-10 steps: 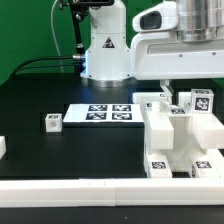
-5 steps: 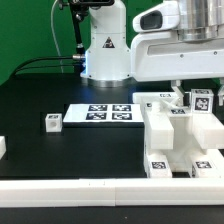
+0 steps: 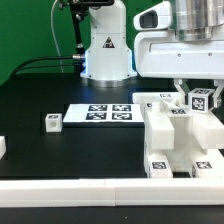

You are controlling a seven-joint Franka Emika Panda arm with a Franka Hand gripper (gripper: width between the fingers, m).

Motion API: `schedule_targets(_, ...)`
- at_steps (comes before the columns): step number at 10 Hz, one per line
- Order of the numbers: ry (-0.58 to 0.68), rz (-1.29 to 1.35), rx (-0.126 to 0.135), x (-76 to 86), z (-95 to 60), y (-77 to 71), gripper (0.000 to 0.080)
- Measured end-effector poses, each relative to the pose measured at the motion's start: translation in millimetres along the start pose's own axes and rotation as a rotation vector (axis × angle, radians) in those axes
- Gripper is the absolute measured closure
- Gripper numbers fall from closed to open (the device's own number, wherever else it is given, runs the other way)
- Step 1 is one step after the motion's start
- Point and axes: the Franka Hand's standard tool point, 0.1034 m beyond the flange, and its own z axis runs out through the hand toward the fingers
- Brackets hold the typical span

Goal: Assemble chair

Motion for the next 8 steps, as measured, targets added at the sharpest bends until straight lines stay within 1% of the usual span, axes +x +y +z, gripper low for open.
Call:
schedule_targets(5,-0.002,0.253,0.002,-0.1,0.0,-0.1,0.0537)
schedule_targets(8,-0.008,0.427,0.007,-0.2,-0.1,-0.6,0.0535)
